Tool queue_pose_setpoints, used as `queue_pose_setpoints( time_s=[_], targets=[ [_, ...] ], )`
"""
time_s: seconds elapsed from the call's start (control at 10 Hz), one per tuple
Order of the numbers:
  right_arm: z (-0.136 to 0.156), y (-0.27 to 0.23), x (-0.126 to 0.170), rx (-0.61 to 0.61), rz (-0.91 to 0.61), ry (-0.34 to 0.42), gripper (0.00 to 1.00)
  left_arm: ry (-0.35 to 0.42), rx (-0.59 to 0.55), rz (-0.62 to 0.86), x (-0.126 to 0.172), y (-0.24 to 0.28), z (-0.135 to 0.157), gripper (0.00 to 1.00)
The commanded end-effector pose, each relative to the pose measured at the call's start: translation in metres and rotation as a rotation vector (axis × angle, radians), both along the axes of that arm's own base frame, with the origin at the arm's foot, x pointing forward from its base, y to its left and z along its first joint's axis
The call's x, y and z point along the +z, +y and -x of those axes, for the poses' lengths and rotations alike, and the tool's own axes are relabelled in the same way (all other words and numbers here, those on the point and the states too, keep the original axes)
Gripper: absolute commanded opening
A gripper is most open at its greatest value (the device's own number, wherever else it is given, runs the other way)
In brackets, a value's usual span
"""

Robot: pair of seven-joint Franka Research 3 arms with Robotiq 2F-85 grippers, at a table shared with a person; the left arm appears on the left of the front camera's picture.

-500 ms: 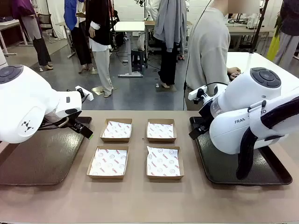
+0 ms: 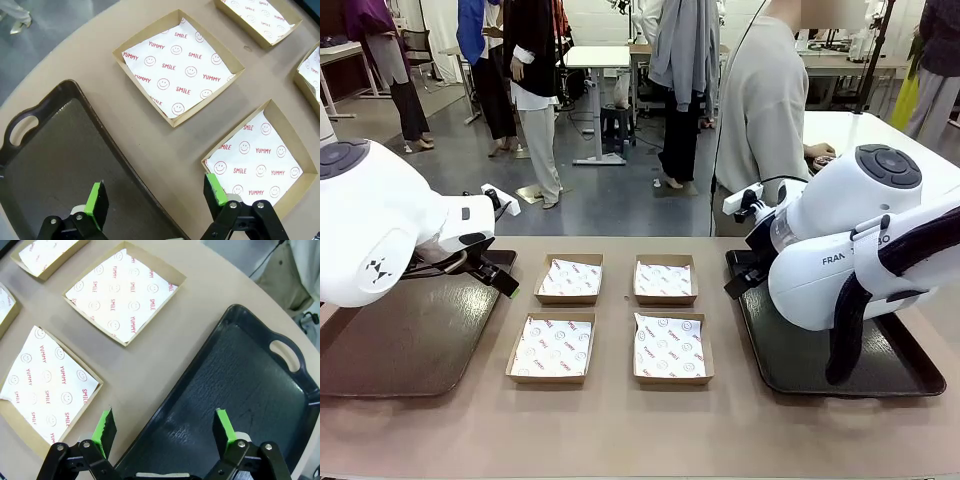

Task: Individually package the donuts and arrange them on the tray.
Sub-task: Pick up one Paper togo box.

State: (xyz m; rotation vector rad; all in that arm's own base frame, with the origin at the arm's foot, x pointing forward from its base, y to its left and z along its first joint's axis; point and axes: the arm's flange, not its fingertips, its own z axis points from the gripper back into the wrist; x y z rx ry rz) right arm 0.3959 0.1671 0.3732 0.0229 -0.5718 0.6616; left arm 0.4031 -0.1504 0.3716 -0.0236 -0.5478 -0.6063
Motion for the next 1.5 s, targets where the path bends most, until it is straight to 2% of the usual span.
queue_pose_setpoints(
  time_s=[0.0, 0.8, 0.9, 1.0, 1.1, 1.2, 1.3, 1.4],
  targets=[
    [0.000, 0.000, 0.000, 0.000, 0.000, 0.000, 1.00, 0.000, 0.000, 0.000, 0.000, 0.000, 0.000, 1.00],
    [0.000, 0.000, 0.000, 0.000, 0.000, 0.000, 1.00, 0.000, 0.000, 0.000, 0.000, 0.000, 0.000, 1.00],
    [0.022, -0.004, 0.011, 0.002, 0.048, 0.033, 1.00, -0.040, -0.054, -0.011, 0.018, 0.011, 0.017, 1.00],
    [0.048, -0.011, 0.020, 0.046, 0.068, 0.051, 1.00, -0.044, -0.072, -0.040, 0.029, 0.017, 0.044, 1.00],
    [0.078, -0.020, 0.032, 0.037, 0.069, 0.094, 1.00, 0.031, -0.115, -0.059, 0.043, 0.024, 0.069, 1.00],
    [0.095, -0.025, 0.036, 0.033, 0.097, 0.124, 1.00, 0.087, -0.154, -0.074, 0.055, 0.031, 0.091, 1.00],
    [0.128, -0.033, 0.042, 0.061, 0.102, 0.217, 1.00, 0.164, -0.190, -0.079, 0.059, 0.036, 0.125, 1.00],
    [0.152, -0.036, 0.045, 0.065, 0.105, 0.257, 1.00, 0.241, -0.211, -0.079, 0.059, 0.044, 0.137, 1.00]
  ],
)
